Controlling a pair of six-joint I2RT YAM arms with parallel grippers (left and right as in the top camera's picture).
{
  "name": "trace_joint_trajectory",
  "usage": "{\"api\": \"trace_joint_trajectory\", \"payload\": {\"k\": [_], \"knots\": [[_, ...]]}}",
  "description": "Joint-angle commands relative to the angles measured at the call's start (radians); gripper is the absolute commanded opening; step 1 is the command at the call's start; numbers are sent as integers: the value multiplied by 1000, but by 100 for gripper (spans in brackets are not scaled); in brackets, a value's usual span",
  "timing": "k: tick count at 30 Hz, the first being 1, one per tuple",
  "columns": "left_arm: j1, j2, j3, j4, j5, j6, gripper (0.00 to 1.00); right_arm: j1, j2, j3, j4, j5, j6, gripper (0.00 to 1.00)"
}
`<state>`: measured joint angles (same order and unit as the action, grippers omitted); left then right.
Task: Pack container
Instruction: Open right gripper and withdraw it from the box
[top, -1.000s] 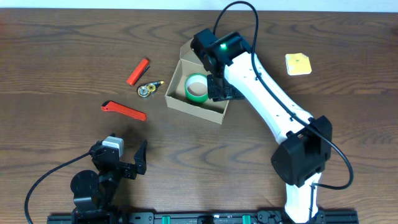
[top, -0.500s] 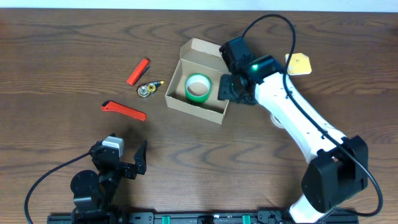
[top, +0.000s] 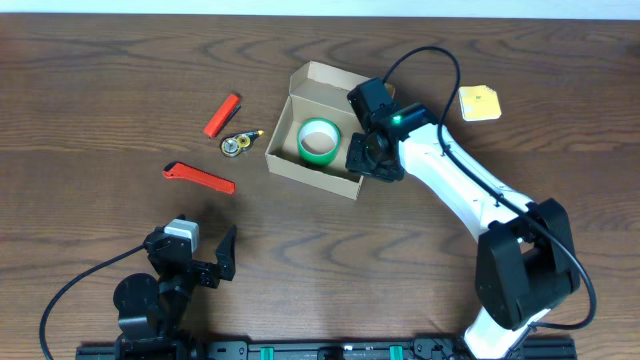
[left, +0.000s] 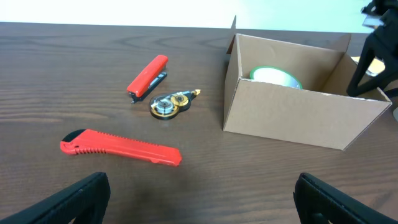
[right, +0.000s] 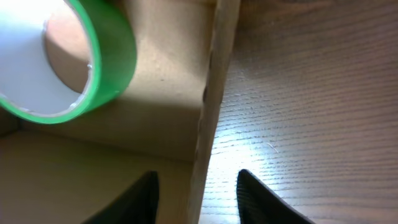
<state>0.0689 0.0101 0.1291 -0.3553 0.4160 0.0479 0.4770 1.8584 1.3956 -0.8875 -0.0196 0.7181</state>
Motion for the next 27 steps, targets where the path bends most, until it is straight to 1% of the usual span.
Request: {"api": "trace_joint_trajectory", "payload": {"k": [1,2,5,6,10,15,22,23,24,25,26,27], "knots": [[-4,-5,-21,-3,11,-14,95,-1,14,-6,6,27,-3,30],[-4,-5,-21,-3,11,-14,95,-3,14,-6,7,37,-16,27],[-4,-5,-21,-3,11,-14,95,-14,14,-6,5,55,-69,24],[-4,-5,-21,-3,11,-14,95,-21,14,-6,2,54,-87,21],[-4,-5,-21,-3,11,-14,95,-49,14,-6,-3,55,-157,17],[-4,-5,-21,-3,11,-14,95,-89,14,-6,-6,57,-233,17],[-4,-5,-21,-3,11,-14,95,-132,14,-6,-10,57,-329,19],[-4,-5,-21,-3,11,-14,95,-133,14,-6,-10,58,-343,20],[-4,-5,-21,-3,11,-14,95,-132,14,-6,-10,61,-352,25],[-4,-5,-21,-3,11,-14,95,-133,14,-6,-10,61,-354,32],[-4,-5,-21,-3,11,-14,95,-132,14,-6,-10,60,-353,45],[-4,-5,-21,-3,11,-14,95,-132,14,-6,-10,51,-354,50]]}}
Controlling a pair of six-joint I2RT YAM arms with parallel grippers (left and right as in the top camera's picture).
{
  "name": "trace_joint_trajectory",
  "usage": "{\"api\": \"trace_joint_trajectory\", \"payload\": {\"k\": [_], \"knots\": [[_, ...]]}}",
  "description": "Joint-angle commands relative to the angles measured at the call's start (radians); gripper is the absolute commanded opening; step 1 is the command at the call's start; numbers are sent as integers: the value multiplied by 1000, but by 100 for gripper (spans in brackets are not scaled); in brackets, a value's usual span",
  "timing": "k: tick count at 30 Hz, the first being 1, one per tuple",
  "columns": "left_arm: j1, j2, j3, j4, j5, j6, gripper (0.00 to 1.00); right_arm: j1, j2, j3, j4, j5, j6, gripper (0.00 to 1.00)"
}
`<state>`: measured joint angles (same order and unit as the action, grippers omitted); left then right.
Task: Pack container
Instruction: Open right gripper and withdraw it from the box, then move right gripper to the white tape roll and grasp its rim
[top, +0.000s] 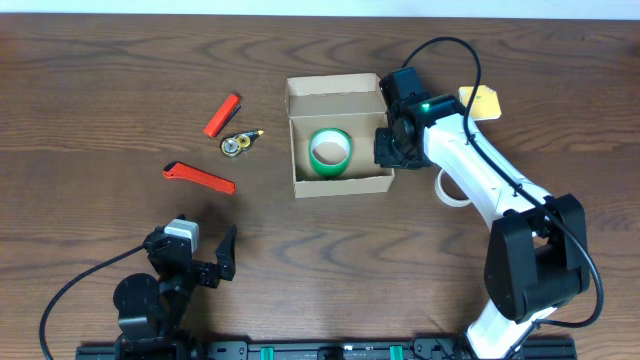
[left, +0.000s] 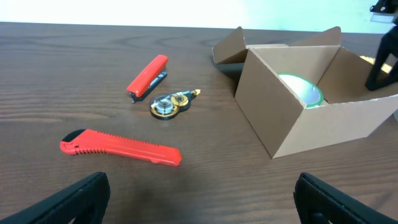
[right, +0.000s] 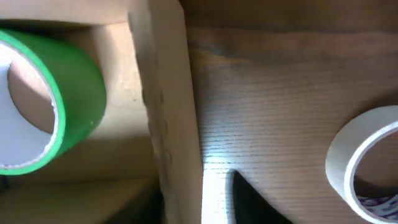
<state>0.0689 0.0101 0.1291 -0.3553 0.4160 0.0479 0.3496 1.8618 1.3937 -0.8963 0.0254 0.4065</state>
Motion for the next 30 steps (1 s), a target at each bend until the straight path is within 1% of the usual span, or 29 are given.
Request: {"api": "trace_joint_trajectory", "payload": {"k": [1,2,6,12,16,19,24,26,27,30], "knots": [[-4,-5,-21,-3,11,-14,95,-5,10,-3,-2,-13,-42,53],[-4,-5,-21,-3,11,-14,95,-5,5,3,-9,-34,-48,55],[-4,-5,-21,-3,11,-14,95,-7,-45,64,-68,-45,-54,60],[-4,-5,-21,-3,11,-14,95,-57,-209,171,-149,-27,-145,63],[-4,-5,-21,-3,11,-14,96,-148,-303,166,-196,93,-196,67],[-4,-5,-21,-3,11,-14,95,-253,-317,158,-228,89,-256,69],[-4,-5,-21,-3,11,-14,95,-409,-317,77,-201,71,-339,69],[-4,-5,-21,-3,11,-14,95,-452,-317,11,-152,71,-373,68],[-4,-5,-21,-3,11,-14,95,-468,-317,-25,-122,71,-389,65],[-4,-5,-21,-3,11,-14,95,-493,-317,-139,-20,48,-413,64]]}}
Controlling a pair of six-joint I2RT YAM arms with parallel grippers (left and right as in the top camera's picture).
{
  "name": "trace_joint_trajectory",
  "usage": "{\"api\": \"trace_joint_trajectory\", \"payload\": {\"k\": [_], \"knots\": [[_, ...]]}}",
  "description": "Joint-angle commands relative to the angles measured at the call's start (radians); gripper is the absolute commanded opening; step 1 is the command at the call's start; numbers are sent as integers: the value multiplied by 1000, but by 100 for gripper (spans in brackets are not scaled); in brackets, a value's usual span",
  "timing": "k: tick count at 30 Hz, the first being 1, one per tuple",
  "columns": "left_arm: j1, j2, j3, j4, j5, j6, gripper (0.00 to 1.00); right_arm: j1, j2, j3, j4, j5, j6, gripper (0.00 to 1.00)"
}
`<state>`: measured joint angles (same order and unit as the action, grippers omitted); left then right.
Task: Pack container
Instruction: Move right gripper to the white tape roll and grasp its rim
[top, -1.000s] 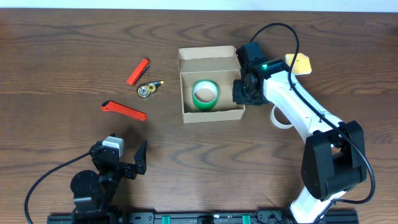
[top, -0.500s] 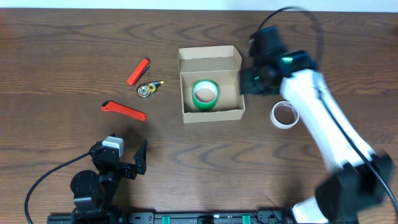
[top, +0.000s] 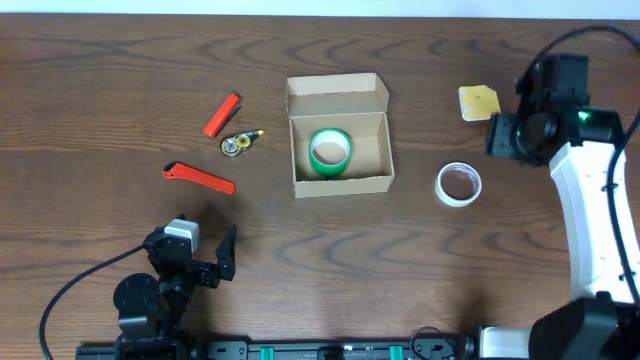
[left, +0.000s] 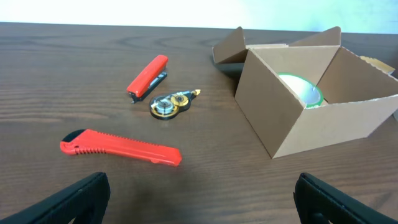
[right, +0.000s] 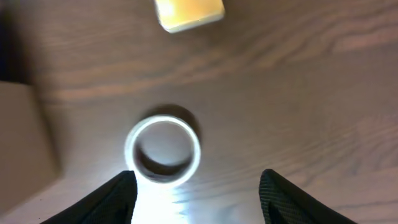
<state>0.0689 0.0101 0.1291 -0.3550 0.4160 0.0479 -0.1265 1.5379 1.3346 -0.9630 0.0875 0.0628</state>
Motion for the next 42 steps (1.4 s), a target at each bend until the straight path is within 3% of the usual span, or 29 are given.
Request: {"api": "trace_joint_trajectory", "payload": {"k": [1,13,25,28,33,36,40,42], "knots": [[-4,-5,-21,-4,11,-14,95,-18,7,-112,77,-29,-77,64],[-4,-5,-21,-4,11,-14,95,-16,9,-441,471,-39,-87,58],[-4,-5,-21,-4,11,-14,95,-17,129,-518,611,-36,-87,54],[-4,-5,-21,-4,11,-14,95,-17,155,-518,617,-36,-87,46],[-4,-5,-21,-4,11,-14,95,-16,179,-518,622,-40,-86,24],[-4,-5,-21,-4,11,-14,95,-16,175,-509,614,-40,-86,20],[-4,-5,-21,-4,11,-14,95,-16,156,-428,518,-40,-86,2],[-4,-5,-21,-4,11,-14,95,-16,140,-347,435,-40,-86,1]]}}
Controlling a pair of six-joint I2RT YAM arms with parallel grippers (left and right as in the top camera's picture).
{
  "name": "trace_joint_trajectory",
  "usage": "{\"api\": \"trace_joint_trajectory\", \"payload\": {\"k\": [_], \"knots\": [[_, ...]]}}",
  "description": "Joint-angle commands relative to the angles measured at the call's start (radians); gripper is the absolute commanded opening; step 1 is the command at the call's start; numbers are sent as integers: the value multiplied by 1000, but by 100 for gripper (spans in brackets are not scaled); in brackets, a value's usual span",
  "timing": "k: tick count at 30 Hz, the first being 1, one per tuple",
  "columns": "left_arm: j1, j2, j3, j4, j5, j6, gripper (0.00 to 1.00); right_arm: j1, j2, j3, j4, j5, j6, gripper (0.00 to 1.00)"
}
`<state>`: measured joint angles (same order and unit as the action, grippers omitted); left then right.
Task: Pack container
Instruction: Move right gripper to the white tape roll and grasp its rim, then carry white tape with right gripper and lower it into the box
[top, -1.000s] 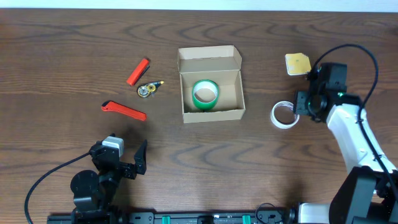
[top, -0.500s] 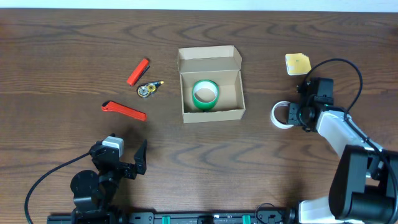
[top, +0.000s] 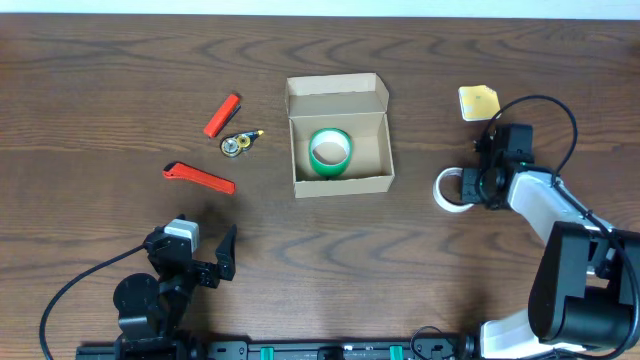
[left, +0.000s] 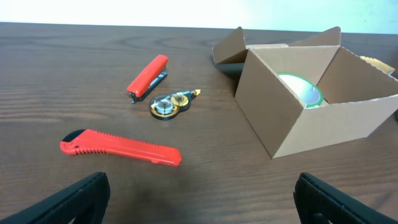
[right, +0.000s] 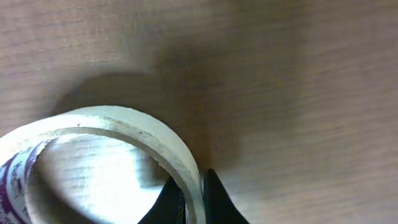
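Note:
An open cardboard box (top: 340, 178) stands mid-table with a green tape roll (top: 330, 149) inside. To its right lies a white tape roll (top: 449, 190). My right gripper (top: 472, 187) is down at that roll's right side, shut on its wall; the right wrist view shows the white tape roll (right: 112, 134) pinched between the two fingertips (right: 213, 199). Left of the box lie a red stapler (top: 222, 115), a correction tape dispenser (top: 238, 143) and a red box cutter (top: 199, 178). My left gripper (left: 199, 202) rests open at the near left edge, holding nothing.
A yellow sticky-note pad (top: 479, 102) lies at the back right, beyond the white roll. The box's flaps (top: 336, 86) stand open at the far side. The right arm's cable (top: 560, 120) loops over the table's right part.
My right gripper was open and high over the white roll and the yellow pad. Now it is down at the table, shut on the white roll's right wall. The left arm has not moved.
My right gripper was at the right wall of the box, which stood askew. Then the box stood square with the gripper still at its wall. Then the gripper hung open above the white roll, and now it grips that roll.

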<state>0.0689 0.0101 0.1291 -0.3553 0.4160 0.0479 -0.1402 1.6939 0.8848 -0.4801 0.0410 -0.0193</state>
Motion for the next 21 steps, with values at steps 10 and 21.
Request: {"api": "trace_joint_trajectory", "payload": {"k": [10,21], "knots": [[-4,-5,-21,-3,11,-14,95,109,-119,543,-279,-153,71,1],[-4,-5,-21,-3,11,-14,95,471,-42,613,-212,-180,280,1]]}}
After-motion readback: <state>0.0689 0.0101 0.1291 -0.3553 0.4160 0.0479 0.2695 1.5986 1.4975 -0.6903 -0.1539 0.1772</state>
